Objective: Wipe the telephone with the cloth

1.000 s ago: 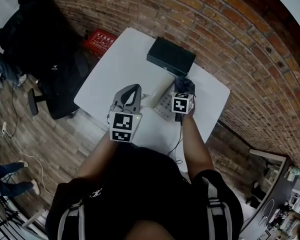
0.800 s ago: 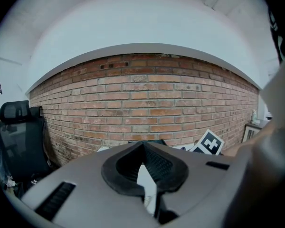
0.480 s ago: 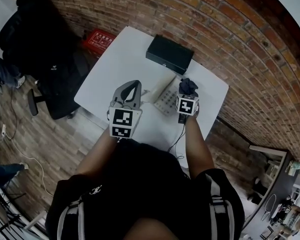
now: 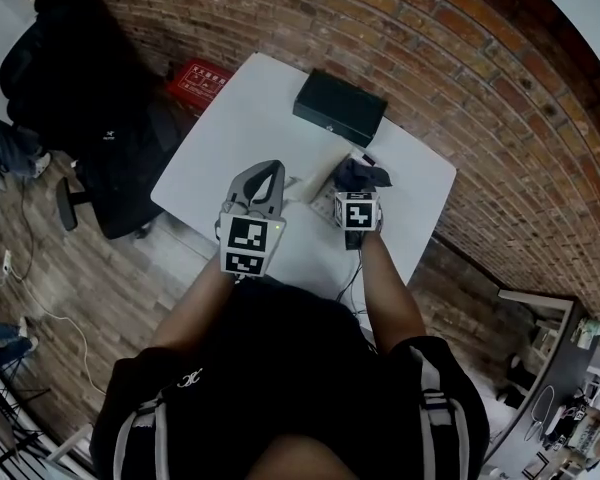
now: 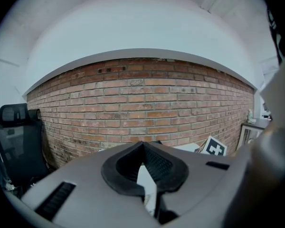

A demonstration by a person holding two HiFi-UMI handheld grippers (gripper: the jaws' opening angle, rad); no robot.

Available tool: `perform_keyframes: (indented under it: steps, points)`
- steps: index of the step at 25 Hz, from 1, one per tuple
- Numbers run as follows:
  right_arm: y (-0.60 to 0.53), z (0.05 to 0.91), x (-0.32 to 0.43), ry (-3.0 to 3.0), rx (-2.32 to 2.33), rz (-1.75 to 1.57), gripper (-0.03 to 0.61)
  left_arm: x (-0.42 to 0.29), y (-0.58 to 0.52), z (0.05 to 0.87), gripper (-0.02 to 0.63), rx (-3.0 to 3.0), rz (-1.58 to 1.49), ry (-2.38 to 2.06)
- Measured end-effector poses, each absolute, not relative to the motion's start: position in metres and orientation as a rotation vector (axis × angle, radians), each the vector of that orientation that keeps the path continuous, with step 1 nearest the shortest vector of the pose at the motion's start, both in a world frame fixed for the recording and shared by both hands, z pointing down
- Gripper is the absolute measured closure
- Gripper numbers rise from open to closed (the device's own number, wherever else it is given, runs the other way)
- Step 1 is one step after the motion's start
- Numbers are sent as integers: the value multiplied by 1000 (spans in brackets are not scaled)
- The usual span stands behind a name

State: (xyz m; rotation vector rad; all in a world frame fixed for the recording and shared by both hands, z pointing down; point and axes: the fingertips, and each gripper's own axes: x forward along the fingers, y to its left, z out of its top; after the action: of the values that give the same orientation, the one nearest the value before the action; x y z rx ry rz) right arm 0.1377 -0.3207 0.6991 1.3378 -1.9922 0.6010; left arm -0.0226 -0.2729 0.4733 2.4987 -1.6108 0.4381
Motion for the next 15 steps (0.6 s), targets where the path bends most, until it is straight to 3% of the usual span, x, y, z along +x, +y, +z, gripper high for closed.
perform_keyframes:
  steps: [15]
  points:
    - [-264,719,75,-2069,1201,646,558,-40,-269,479,617,2497,447,-1593]
